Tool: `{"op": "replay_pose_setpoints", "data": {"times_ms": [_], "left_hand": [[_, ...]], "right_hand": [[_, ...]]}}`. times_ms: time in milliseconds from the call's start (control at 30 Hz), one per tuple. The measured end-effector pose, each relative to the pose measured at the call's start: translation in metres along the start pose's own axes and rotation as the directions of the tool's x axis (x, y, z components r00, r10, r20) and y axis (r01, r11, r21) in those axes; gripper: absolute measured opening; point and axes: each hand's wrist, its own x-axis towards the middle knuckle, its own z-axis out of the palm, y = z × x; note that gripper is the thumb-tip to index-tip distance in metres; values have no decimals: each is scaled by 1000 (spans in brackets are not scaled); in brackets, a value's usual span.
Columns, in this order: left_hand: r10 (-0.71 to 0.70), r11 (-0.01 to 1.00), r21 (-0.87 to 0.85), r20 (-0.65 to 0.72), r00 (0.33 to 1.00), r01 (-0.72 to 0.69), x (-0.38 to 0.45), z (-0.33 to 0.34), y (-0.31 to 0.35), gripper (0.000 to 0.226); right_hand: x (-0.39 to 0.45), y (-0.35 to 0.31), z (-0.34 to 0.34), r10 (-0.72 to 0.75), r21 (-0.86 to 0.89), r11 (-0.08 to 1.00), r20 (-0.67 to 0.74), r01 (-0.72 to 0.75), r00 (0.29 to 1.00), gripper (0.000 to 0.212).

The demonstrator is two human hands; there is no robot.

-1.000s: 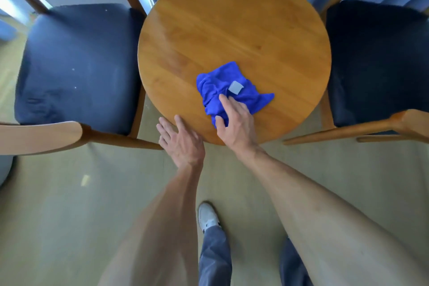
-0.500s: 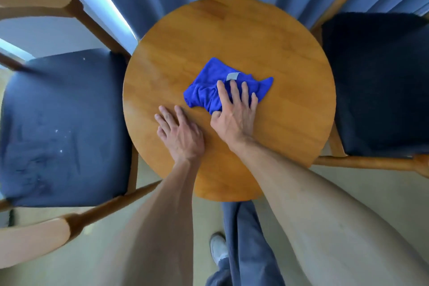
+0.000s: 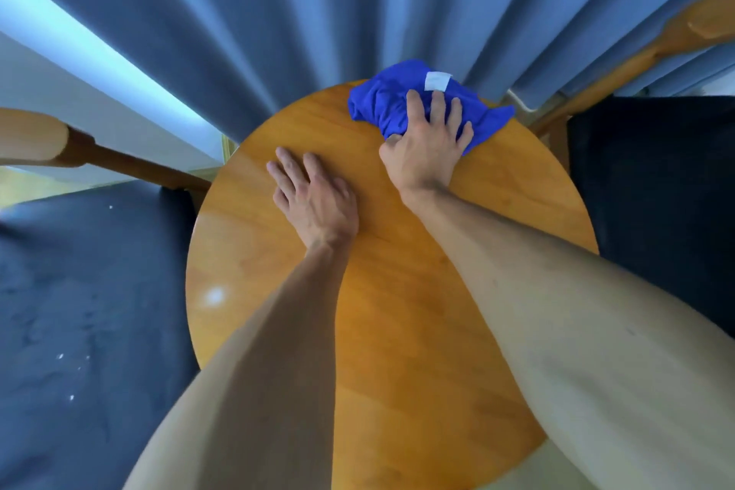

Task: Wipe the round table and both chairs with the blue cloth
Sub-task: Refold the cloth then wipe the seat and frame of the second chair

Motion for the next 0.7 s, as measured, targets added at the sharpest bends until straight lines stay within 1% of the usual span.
{"op": "replay_pose_setpoints", "data": {"times_ms": [67, 133, 233, 267, 300, 367, 433, 500, 600, 700], "left_hand": [[17, 1000, 8, -9, 1000, -17, 2, -2, -5, 43], [85, 996, 10, -12, 996, -85, 2, -7, -14, 43], [179, 984, -15, -38, 983, -180, 8, -17, -31, 47], [188, 982, -17, -42, 981, -189, 9, -20, -38, 48], [167, 985, -21, -42, 985, -168, 8, -23, -46, 49], [30, 998, -47, -48, 998, -32, 1, -34, -67, 51], [-116, 992, -63, -69, 991, 111, -8, -46, -91, 50], [-187, 981, -61, -65, 980, 184, -19, -59, -117, 50], [-324, 936, -140, 15, 946, 323, -37, -74, -158, 56], [-389, 896, -193, 90, 917, 399, -58, -83, -199, 50]], "right_hand": [[3, -7, 2, -18, 46, 999, -15, 18, 1000, 67], [4, -13, 1, -29, 84, 996, -29, 31, 999, 67], [2, -33, -1, -96, 99, 991, 23, 94, 995, 66], [-2, -44, 0, -128, 106, 987, 38, 124, 991, 64], [-9, -56, 1, -159, 122, 981, 52, 152, 986, 63], [-30, -82, 7, -226, 167, 964, 100, 207, 969, 61], [-60, -106, 15, -305, 195, 942, 161, 273, 939, 61], [-91, -122, 24, -359, 198, 925, 183, 324, 915, 63], [-135, -131, 33, -383, 189, 917, 176, 351, 907, 63], [-174, -132, 35, -394, 186, 912, 154, 365, 906, 63]]}}
